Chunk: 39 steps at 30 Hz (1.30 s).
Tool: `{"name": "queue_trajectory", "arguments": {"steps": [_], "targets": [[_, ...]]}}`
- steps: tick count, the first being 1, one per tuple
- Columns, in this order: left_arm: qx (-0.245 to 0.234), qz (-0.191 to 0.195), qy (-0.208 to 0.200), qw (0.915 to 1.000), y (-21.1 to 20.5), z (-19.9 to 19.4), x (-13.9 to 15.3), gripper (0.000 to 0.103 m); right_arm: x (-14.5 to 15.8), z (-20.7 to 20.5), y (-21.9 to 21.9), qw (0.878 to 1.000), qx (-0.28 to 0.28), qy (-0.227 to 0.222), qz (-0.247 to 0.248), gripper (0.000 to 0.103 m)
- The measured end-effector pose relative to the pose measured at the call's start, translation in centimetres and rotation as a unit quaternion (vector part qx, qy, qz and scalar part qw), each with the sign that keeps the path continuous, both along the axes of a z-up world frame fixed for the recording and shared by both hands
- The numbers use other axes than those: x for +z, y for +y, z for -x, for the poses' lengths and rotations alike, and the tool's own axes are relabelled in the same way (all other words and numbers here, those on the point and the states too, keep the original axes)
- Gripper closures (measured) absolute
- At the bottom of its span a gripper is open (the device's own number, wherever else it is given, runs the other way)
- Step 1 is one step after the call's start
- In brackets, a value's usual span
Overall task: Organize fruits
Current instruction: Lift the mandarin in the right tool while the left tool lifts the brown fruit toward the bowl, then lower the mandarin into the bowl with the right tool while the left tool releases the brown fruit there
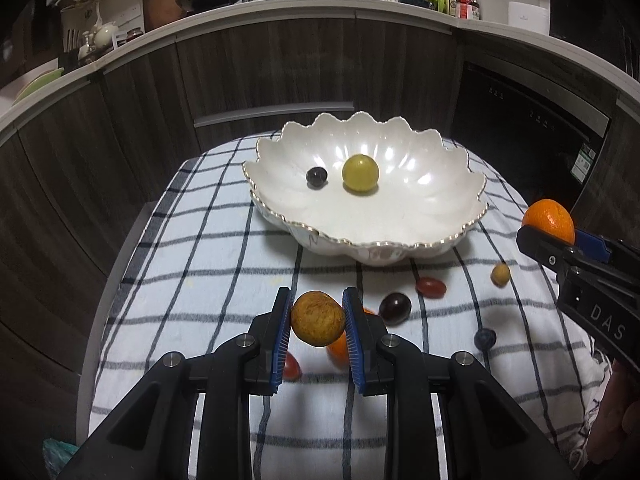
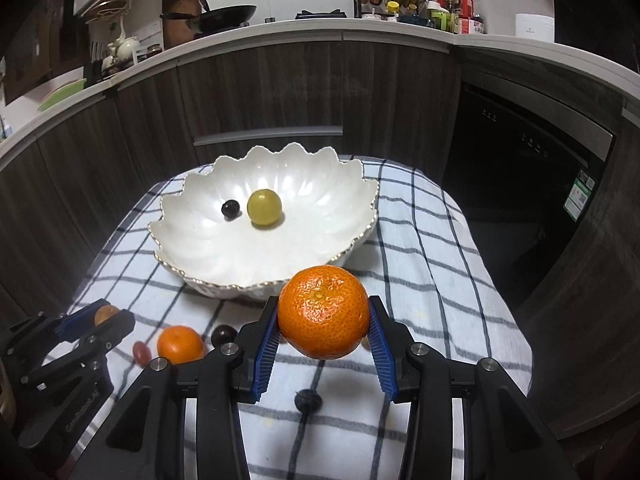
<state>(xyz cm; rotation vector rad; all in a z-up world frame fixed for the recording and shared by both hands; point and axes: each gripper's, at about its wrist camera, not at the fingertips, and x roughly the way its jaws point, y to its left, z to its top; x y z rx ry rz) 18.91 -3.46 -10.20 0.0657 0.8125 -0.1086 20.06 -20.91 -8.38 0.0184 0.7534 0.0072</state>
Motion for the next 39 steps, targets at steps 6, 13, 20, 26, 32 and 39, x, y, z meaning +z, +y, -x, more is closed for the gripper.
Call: {"name": "queue_trajectory", "arguments": {"steps": [6,13,20,26,32,39], "targets": [[-0.004,0.004,-0.008,0.9999,0.1,-1.1,0.8,0.077,0.6,-0.8,0.4,1.000,0.006,-0.005,0.000,0.060],[-0.015,0.003,-0.018,0.9997,-0.2,-2.7,1.9,0.077,1.0,-2.0,0.6,1.000,0.009,-0.009,0.000,0.060],[-0.023,0.011,-0.018,0.9995,-0.5,-4.9,2.4,0.077,1.2,-3.5,0.7,1.000,0.014,-0.007,0.001,0.060],[-0.029,0.011,-0.019,0.9993,-0.7,-6.6,2.5,0.077,1.3,-5.0,0.9,1.000,0.018,-0.005,0.002,0.060],[-0.040,0.006,-0.027,0.9988,-0.9,-8.1,2.8,0.077,1.5,-6.5,1.1,1.000,0.020,-0.004,0.004,0.060],[-0.043,0.008,-0.024,0.9988,-0.9,-9.7,2.5,0.077,1.3,-8.1,1.2,1.000,0.016,0.006,0.003,0.060]]}}
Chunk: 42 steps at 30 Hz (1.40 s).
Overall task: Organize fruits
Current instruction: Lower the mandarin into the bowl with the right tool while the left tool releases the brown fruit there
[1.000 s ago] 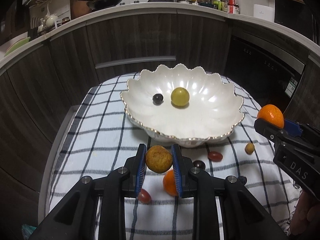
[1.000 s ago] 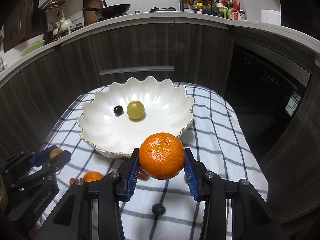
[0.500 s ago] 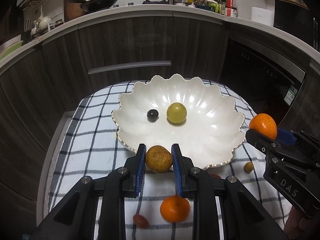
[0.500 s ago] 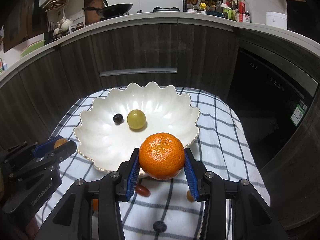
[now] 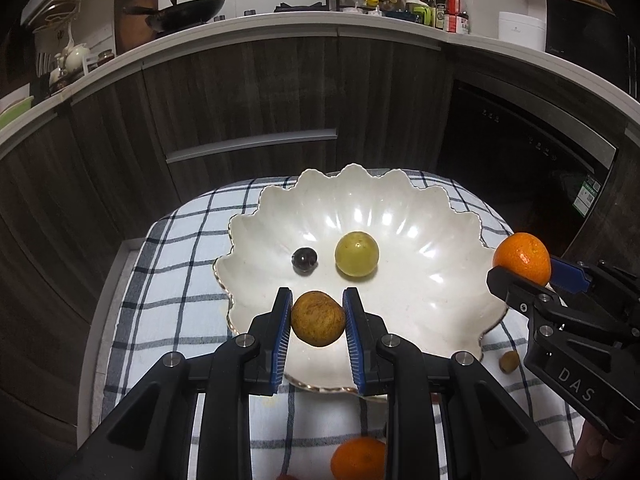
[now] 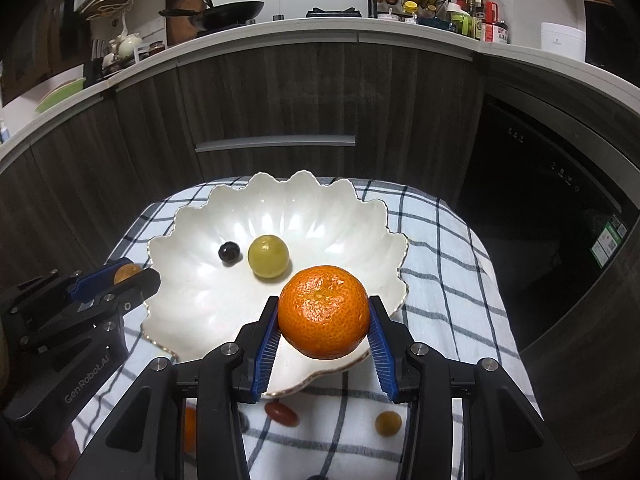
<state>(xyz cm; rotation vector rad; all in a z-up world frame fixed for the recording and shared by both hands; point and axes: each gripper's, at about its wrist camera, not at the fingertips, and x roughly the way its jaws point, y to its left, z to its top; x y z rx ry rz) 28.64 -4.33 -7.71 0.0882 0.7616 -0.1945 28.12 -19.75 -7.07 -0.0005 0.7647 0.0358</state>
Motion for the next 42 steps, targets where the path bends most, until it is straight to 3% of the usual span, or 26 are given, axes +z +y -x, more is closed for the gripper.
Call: {"name": "queue_trajectory", "arguments": {"steps": [25,27,29,32,36,42], "targets": [[0.014,-0.005,0.045,0.9989,0.4,-3.1,-3.1,0.076,-2.6,-3.2,-0.3,0.998,-0.013,0.056,0.008,0.060],[0.014,-0.004,0.048,0.9987,0.4,-3.1,-3.2,0.071,-2.8,-3.3,-0.3,0.998,-0.013,0.060,0.007,0.059],[0.016,-0.003,0.048,0.9987,0.4,-3.0,-3.1,0.055,-2.9,-3.2,-0.4,0.998,-0.013,0.063,0.007,0.059],[0.024,-0.005,0.044,0.9987,0.6,-3.0,-3.0,0.046,-2.9,-3.3,-0.4,0.998,-0.018,0.065,0.012,0.058],[0.029,-0.007,0.042,0.9987,0.8,-2.9,-2.9,0.041,-2.4,-3.0,-0.7,0.998,-0.042,0.048,0.025,0.028],[0.042,-0.005,0.033,0.9985,1.3,-2.6,-2.5,0.022,-1.3,-2.7,-1.0,0.997,-0.060,0.027,0.035,0.025]]}}
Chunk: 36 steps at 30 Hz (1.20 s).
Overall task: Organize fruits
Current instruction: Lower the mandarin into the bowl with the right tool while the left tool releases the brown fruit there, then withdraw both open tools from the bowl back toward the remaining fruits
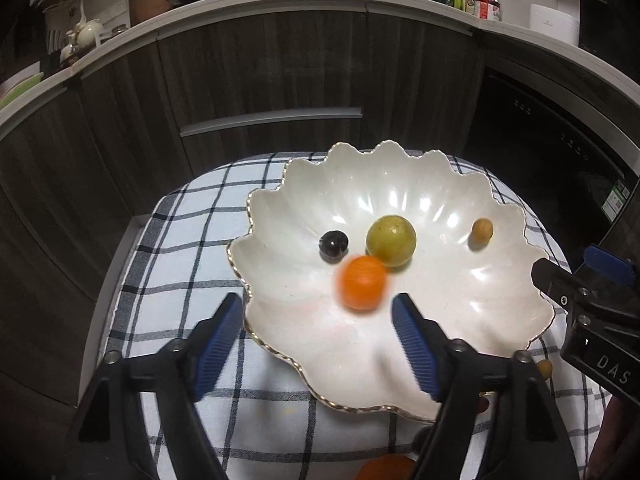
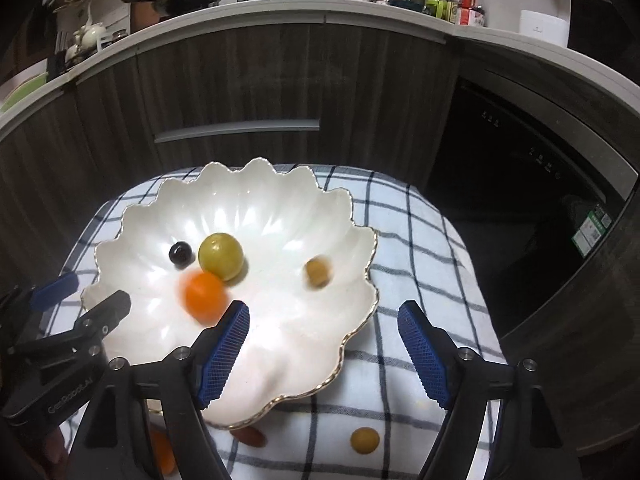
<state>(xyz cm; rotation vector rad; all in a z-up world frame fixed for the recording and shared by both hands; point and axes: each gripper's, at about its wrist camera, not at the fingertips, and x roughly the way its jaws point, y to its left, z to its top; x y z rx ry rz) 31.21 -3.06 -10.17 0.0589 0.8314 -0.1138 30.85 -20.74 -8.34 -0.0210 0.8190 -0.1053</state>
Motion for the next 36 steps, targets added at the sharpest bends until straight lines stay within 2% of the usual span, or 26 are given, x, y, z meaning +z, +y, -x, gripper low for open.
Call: {"name": "queue_trajectory", "arguments": {"steps": [8,36], "targets": [[0.004,0.000,-0.006,1.0000,0.2,0.3,0.5,0.017,0.1,0.3,-0.3,1.000,-0.006,0.001,-0.006,0.025],[0.004,-0.002,-0.024,0.9997,0.7,3.2,2.0,0.017,1.3,2.4,-0.4,1.000,-0.007,-0.010,-0.007,0.025]]}}
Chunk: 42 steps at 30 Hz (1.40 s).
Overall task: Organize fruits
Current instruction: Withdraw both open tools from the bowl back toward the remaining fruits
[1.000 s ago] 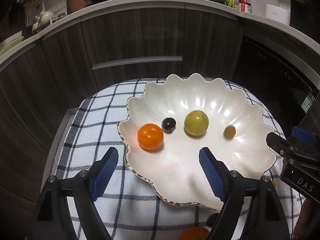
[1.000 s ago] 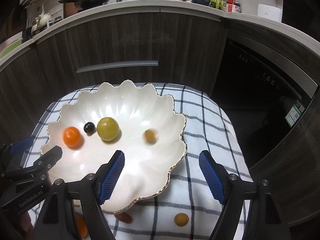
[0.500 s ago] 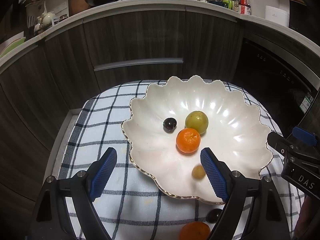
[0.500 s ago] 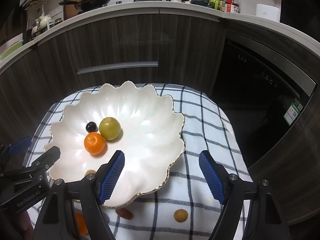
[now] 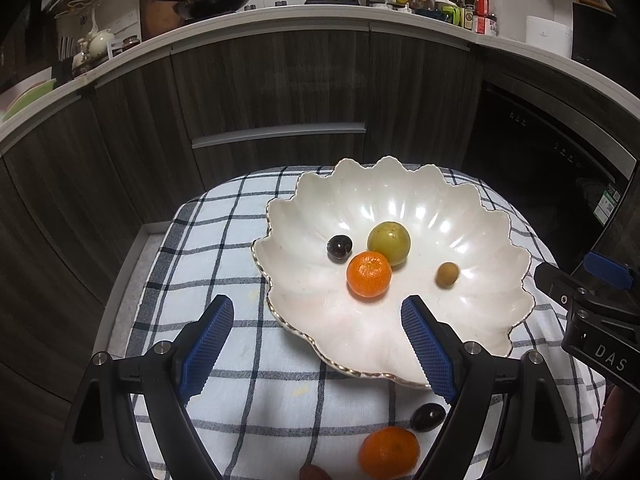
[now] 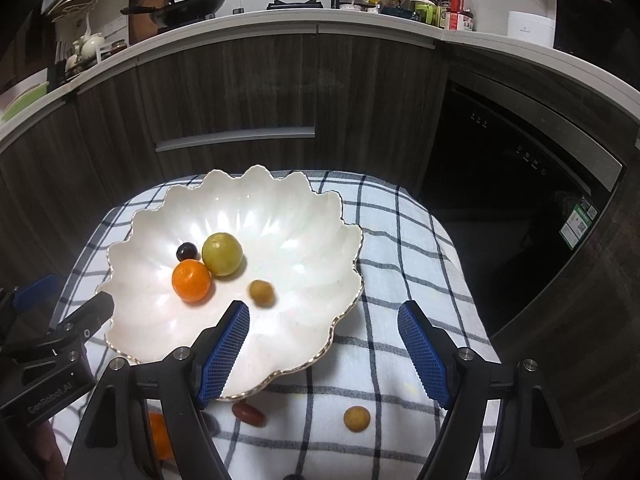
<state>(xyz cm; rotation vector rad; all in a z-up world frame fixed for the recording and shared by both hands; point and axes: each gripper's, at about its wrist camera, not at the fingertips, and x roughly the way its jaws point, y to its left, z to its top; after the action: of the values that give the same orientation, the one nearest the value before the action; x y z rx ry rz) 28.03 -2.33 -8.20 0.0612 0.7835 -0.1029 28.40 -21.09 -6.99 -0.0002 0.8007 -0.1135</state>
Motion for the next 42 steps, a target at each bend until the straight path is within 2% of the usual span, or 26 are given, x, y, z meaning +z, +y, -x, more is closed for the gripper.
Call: {"name": "queue_trajectory", "arguments": {"steps": [31,42], "targets": [[-0.023,-0.008,-0.006,0.9997,0.1,5.6,-0.5,0.017,-1.0,5.2,0.7,1.000,0.014,0.000,-0.012,0.025],[-0.033,-0.016,-0.006,0.9993,-0.8,7.3,-1.7,0.017,-1.7,7.1,0.5,1.000,0.024,-0.003,-0.008,0.025]]}}
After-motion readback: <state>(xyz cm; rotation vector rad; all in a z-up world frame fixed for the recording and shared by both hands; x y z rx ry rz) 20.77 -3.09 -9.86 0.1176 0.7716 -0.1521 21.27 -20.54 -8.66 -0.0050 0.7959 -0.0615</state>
